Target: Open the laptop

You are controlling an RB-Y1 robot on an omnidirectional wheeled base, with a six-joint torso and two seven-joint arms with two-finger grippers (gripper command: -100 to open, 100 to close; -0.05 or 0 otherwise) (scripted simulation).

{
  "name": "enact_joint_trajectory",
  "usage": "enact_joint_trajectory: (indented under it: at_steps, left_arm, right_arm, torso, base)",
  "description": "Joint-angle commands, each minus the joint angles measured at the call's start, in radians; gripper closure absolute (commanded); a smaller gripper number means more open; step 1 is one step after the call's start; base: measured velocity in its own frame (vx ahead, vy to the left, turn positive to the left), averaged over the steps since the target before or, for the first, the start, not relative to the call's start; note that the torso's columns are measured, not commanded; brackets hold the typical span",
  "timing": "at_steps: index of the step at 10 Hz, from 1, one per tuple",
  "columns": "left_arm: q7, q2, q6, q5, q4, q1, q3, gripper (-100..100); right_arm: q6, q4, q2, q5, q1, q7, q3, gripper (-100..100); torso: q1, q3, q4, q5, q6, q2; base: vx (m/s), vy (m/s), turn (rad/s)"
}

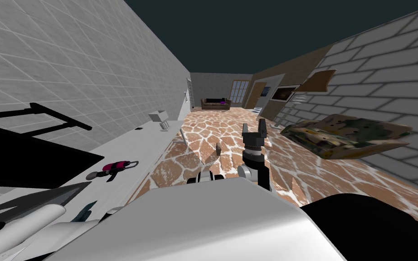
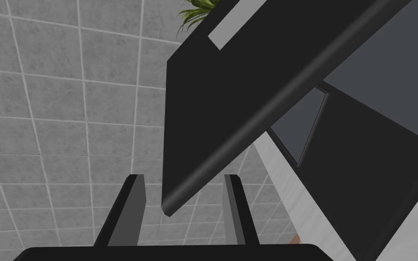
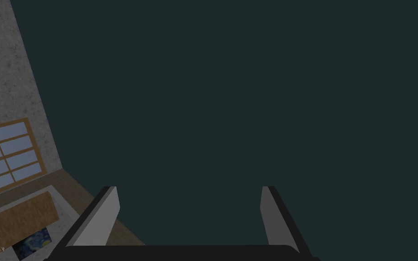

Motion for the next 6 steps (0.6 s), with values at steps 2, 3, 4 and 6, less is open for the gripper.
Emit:
enact_joint_trajectory:
  at_steps: [2,3,4,6]
  left_arm:
    - [-0.051,0.019,-0.049,0.115,0.085,0.002,-0.004,100]
    - [-0.051,0.019,-0.049,0.134,0.085,0.002,-0.004,100]
    - [-0.102,0.074,-0.102,0.163,0.133,0.023,-0.005,100]
    - [-0.154,0.094,-0.140,0.237,0.158,0.023,-0.005,100]
  right_arm:
    - [0.000,0.000,0.000,0.000,0.000,0.000,0.000,0]
    - [0.000,0.000,0.000,0.000,0.000,0.000,0.000,0]
    - [0.000,0.000,0.000,0.000,0.000,0.000,0.000,0]
    - [0.000,0.000,0.000,0.000,0.000,0.000,0.000,0]
  torso:
    - [0.003,-0.001,-0.002,0.006,-0.003,-0.004]
    - [0.006,0.000,-0.001,0.009,-0.001,-0.004]
    - [0.008,0.000,-0.001,0.009,0.001,-0.004]
    - [0.006,0.000,0.000,0.003,0.004,-0.001]
  base:
    - [-0.012,0.000,0.018]
    - [0.006,-0.010,0.021]
    - [-0.092,-0.052,-0.270]
    - [-0.091,-0.025,-0.101]
